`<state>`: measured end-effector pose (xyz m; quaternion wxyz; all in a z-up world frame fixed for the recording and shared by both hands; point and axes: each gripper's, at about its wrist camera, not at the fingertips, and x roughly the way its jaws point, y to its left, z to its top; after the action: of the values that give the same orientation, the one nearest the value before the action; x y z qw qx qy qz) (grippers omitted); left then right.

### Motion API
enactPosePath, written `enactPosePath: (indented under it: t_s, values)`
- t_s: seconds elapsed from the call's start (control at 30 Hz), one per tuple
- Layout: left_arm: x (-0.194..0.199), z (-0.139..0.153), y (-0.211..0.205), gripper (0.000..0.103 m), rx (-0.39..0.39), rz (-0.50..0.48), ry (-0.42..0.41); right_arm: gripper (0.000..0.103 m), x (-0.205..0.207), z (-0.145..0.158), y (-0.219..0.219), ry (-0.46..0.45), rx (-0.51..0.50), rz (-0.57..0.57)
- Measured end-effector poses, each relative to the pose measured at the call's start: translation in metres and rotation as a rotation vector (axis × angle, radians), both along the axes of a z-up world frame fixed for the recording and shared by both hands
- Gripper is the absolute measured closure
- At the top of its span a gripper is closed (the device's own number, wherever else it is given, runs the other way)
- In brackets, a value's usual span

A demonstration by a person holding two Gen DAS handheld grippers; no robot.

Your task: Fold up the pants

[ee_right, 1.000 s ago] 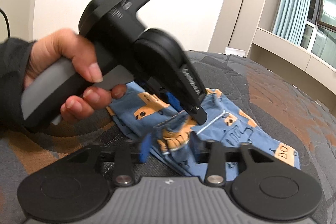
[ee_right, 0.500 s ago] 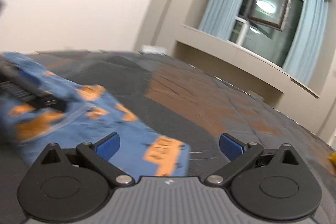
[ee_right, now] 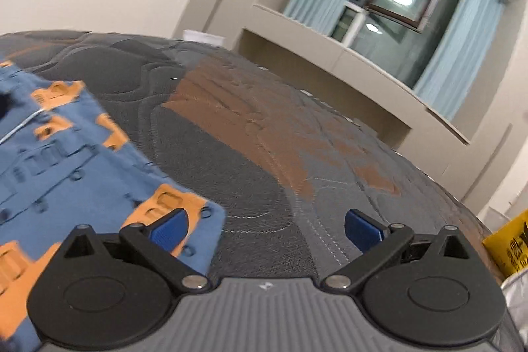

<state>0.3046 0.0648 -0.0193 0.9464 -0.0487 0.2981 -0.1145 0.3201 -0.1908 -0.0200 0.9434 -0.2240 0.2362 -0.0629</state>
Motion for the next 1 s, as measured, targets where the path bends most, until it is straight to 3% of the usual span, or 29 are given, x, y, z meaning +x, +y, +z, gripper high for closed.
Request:
enactPosePath:
  t_s: [0.2, 0.27, 0.37, 0.6, 0.77, 1.0]
  values:
    - [-0.002, -0.002, -0.011, 0.001, 0.072, -0.007, -0.008, 0.0, -0.053, 0.011, 0.015, 0.066, -0.056, 0.091]
    - [-0.002, -0.002, -0.009, 0.001, 0.064, -0.008, -0.003, 0.0, -0.067, 0.0, 0.018, 0.067, -0.103, 0.094]
    - [-0.003, -0.002, -0.008, 0.001, 0.058, -0.01, -0.006, 0.0, -0.075, -0.014, 0.022, -0.004, -0.113, 0.079]
    - [-0.049, 0.031, 0.008, 0.001, -0.038, -0.029, -0.122, 0.0, -0.076, 0.01, 0.056, -0.049, -0.046, 0.137]
    - [-0.105, 0.046, 0.061, 0.001, -0.19, 0.041, -0.165, 0.0, -0.07, 0.021, 0.08, -0.054, 0.011, 0.204]
    - [-0.101, 0.041, 0.125, 0.001, -0.184, 0.231, -0.085, 0.0, -0.04, 0.016, 0.122, -0.044, 0.061, 0.255]
